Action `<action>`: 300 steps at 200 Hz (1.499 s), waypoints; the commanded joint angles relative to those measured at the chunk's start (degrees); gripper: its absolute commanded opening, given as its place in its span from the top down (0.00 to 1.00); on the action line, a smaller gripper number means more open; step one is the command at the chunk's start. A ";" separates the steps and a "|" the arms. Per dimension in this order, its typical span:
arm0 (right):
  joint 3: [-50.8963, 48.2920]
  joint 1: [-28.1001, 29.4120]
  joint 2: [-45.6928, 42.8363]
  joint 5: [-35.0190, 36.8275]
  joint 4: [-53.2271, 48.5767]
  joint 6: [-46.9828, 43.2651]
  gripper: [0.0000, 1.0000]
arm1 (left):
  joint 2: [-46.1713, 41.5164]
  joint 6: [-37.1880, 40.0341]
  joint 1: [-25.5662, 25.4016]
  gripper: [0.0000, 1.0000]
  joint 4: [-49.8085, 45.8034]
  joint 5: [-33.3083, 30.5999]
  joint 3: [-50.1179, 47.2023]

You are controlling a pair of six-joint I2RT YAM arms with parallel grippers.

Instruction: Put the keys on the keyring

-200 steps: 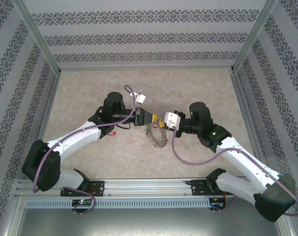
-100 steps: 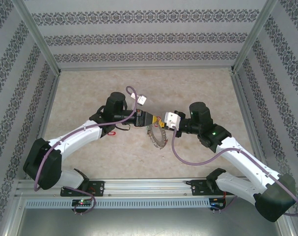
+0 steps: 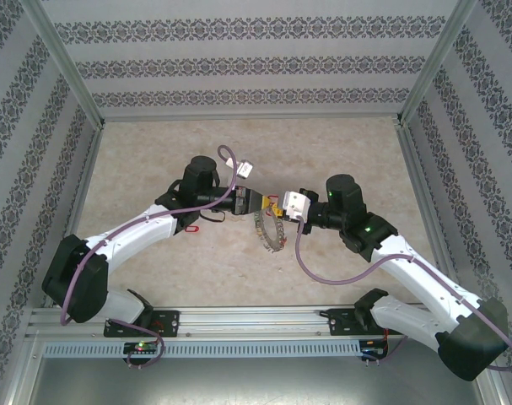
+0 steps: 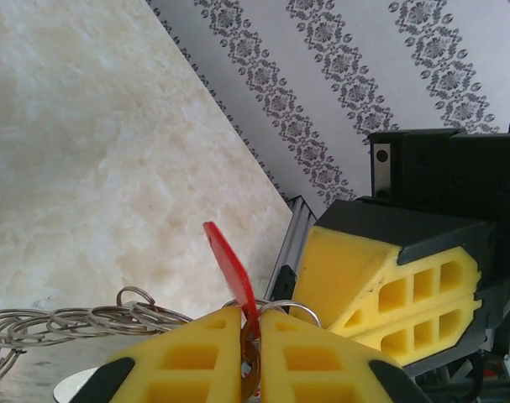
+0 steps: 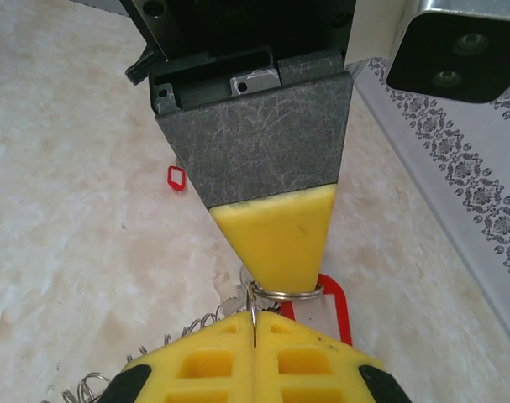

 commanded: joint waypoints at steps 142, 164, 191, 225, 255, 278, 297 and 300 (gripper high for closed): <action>-8.92 -1.10 1.58 0.84 38.04 27.88 1.00 | -3.83 4.78 0.93 0.59 -5.09 -6.49 -1.33; -9.27 -1.42 1.39 -0.42 37.34 27.89 1.00 | -7.46 6.86 3.52 0.53 -6.02 -6.11 -1.64; -9.71 -2.70 1.11 -4.21 37.28 28.43 1.00 | -12.09 11.20 5.84 0.49 -7.24 -6.03 -1.99; -8.79 -4.49 1.50 -12.10 37.10 29.57 1.00 | -16.16 22.69 5.91 0.50 -6.44 -4.35 -2.27; -6.70 -4.94 3.21 -18.57 36.89 30.75 1.00 | -15.79 33.59 5.64 0.54 -10.70 0.74 -0.20; -4.95 -4.96 4.80 -22.74 36.85 31.69 1.00 | -14.58 41.29 4.44 0.56 -16.79 1.06 2.25; -4.11 -4.62 5.66 -24.37 36.98 32.30 1.00 | -14.21 45.88 3.35 0.57 -17.71 1.95 2.29; -3.95 -4.47 5.88 -24.59 36.97 32.34 1.00 | -14.26 46.62 3.18 0.57 -17.69 1.99 2.08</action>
